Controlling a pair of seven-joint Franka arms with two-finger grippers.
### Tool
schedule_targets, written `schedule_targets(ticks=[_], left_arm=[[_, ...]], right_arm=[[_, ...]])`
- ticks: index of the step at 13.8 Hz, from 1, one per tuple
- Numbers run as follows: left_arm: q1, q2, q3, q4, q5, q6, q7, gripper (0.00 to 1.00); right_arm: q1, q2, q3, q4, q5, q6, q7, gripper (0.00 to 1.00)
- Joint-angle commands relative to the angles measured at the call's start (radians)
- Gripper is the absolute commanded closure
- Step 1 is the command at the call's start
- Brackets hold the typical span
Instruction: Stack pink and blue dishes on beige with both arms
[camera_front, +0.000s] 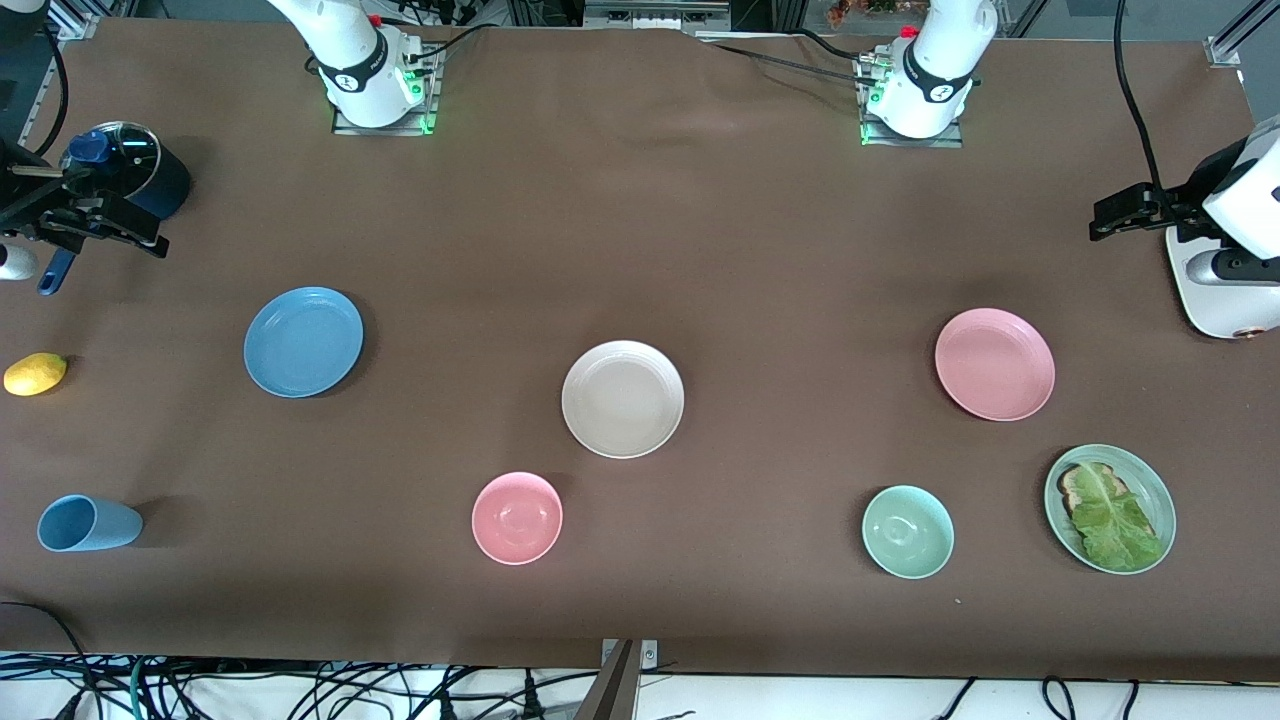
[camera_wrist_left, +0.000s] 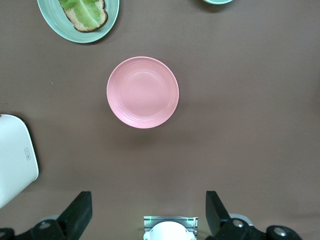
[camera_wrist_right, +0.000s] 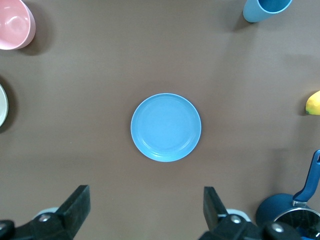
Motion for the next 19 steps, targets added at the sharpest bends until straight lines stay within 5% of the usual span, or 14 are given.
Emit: schedule_targets(ticks=[1,19], left_arm=[[0.001,-0.001,-0.007,0.005,0.028,0.005,0.019,0.00],[0.000,-0.001,-0.007,0.007,0.027,0.007,0.020,0.00]], right_arm=[[-0.006,-0.022,0.000,-0.018,0.012,0.005,-0.014,0.00],[-0.006,-0.022,-0.001,-0.017,0.009,-0.015,-0.014,0.00]])
